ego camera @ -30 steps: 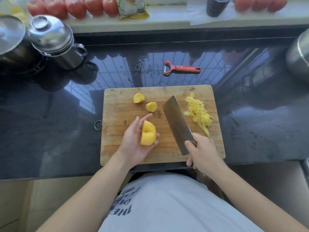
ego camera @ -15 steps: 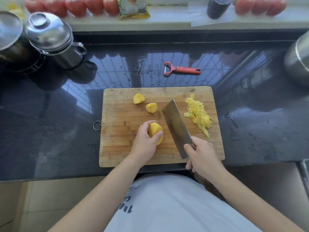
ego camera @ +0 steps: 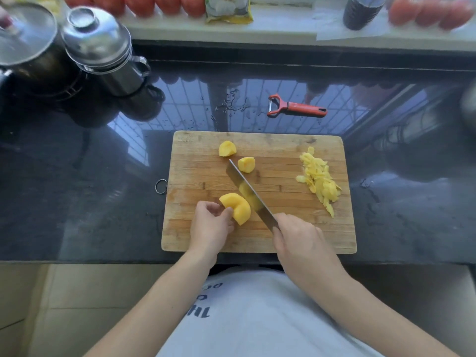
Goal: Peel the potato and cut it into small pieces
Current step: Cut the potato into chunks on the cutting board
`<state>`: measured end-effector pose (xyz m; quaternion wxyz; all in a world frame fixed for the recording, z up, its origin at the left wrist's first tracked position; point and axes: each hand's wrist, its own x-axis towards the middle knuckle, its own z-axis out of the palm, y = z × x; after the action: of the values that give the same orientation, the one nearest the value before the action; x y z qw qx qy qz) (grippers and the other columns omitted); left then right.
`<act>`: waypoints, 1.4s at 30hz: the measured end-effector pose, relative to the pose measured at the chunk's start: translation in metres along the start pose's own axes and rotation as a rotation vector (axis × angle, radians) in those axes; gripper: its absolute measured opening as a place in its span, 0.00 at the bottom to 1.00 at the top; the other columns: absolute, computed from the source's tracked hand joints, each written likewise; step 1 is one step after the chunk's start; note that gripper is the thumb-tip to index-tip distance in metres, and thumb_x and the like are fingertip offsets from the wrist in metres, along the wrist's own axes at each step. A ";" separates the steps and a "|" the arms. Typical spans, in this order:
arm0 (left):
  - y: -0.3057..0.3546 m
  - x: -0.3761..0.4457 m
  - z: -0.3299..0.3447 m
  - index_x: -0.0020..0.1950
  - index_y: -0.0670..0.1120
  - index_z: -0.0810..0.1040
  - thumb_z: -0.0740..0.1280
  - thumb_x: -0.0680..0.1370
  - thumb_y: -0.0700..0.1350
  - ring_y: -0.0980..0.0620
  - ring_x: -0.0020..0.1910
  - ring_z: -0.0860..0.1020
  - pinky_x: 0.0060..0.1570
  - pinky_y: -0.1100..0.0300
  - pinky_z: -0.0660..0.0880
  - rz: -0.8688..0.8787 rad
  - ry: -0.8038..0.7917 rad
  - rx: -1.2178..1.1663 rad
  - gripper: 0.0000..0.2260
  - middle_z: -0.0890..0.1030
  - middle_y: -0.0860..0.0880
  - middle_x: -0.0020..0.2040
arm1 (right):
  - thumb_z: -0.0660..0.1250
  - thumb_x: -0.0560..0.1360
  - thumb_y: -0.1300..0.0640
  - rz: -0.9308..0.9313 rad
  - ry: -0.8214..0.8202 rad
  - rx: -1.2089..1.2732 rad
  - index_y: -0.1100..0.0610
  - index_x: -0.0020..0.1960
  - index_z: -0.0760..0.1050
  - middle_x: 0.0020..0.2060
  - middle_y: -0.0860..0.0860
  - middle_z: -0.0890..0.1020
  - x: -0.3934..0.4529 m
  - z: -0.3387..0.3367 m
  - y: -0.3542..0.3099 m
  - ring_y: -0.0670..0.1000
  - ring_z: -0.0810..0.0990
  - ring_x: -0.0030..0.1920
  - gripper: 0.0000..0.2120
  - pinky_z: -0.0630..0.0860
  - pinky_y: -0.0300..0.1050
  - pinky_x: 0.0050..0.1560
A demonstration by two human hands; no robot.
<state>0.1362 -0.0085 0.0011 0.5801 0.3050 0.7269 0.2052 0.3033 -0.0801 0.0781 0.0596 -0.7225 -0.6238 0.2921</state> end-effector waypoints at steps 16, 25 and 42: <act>0.000 0.002 0.008 0.44 0.45 0.73 0.65 0.84 0.46 0.41 0.41 0.86 0.45 0.49 0.85 -0.070 -0.132 -0.080 0.10 0.81 0.45 0.36 | 0.53 0.82 0.61 -0.043 -0.132 -0.191 0.51 0.56 0.68 0.47 0.48 0.75 0.000 0.005 -0.025 0.61 0.77 0.42 0.08 0.67 0.52 0.37; 0.007 -0.001 0.008 0.54 0.44 0.77 0.62 0.85 0.48 0.47 0.37 0.86 0.45 0.48 0.86 -0.053 -0.152 0.001 0.09 0.84 0.45 0.40 | 0.51 0.76 0.70 -0.019 -0.178 -0.306 0.52 0.50 0.58 0.47 0.51 0.76 0.001 0.009 -0.037 0.61 0.83 0.46 0.13 0.61 0.49 0.36; 0.017 0.001 0.008 0.53 0.52 0.78 0.59 0.86 0.46 0.48 0.39 0.87 0.46 0.49 0.86 -0.058 -0.162 0.050 0.08 0.87 0.45 0.47 | 0.53 0.80 0.67 0.022 -0.167 -0.262 0.53 0.48 0.58 0.41 0.49 0.67 0.022 0.025 -0.022 0.63 0.80 0.47 0.10 0.63 0.51 0.37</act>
<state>0.1475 0.0039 0.0096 0.6348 0.3137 0.6911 0.1450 0.2732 -0.0613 0.0595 -0.0906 -0.7041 -0.6513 0.2679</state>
